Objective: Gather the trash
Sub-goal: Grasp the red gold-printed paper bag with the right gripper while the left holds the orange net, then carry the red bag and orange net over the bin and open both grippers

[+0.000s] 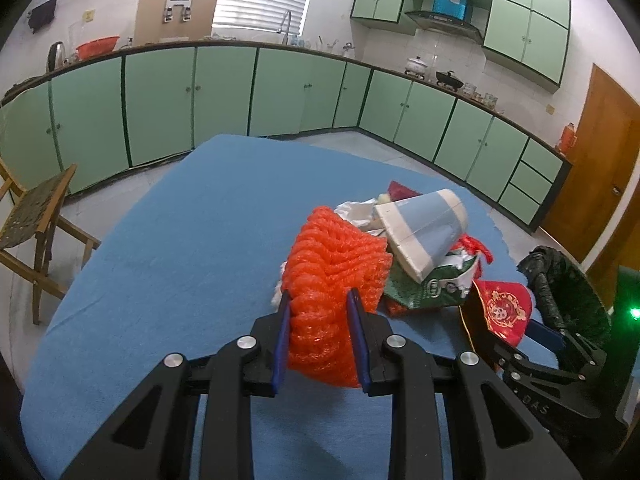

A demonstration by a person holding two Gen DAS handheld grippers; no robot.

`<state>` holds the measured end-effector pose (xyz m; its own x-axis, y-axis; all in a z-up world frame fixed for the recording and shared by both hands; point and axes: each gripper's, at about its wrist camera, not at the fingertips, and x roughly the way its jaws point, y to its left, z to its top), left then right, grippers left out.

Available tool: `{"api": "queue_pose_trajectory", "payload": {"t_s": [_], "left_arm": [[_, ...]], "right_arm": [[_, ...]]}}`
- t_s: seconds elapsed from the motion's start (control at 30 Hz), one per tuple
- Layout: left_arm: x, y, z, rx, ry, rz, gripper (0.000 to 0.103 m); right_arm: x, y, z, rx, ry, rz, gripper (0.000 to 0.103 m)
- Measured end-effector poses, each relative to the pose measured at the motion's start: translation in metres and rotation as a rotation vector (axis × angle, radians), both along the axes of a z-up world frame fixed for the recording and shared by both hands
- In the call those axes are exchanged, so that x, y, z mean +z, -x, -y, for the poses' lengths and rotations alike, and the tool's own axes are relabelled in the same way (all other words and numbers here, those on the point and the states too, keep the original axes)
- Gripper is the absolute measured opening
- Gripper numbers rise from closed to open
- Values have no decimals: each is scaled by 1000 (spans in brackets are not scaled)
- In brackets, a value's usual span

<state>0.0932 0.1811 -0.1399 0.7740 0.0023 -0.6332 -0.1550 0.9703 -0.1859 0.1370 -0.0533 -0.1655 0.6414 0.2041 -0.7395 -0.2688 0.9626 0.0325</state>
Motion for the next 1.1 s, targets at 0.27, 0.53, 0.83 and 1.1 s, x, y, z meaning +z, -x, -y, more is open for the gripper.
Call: {"api": "queue_pose_trajectory", "payload": {"t_s": [0.27,0.53,0.83,1.1], "left_arm": [[15,3,19,-49,5,25,26],[34,1,42,-97,-2,66,26],[61,-16,83,-182,-19,130,25],[82,-39,141,-298,-11,188,25]], "right_arm": [[23,17,24,-27,-35,38,76],[54,24,50,-63,-69,103,76],[86,24,92,-124,-84,185,76],[111,22,150,-220,-60,266,76]]}}
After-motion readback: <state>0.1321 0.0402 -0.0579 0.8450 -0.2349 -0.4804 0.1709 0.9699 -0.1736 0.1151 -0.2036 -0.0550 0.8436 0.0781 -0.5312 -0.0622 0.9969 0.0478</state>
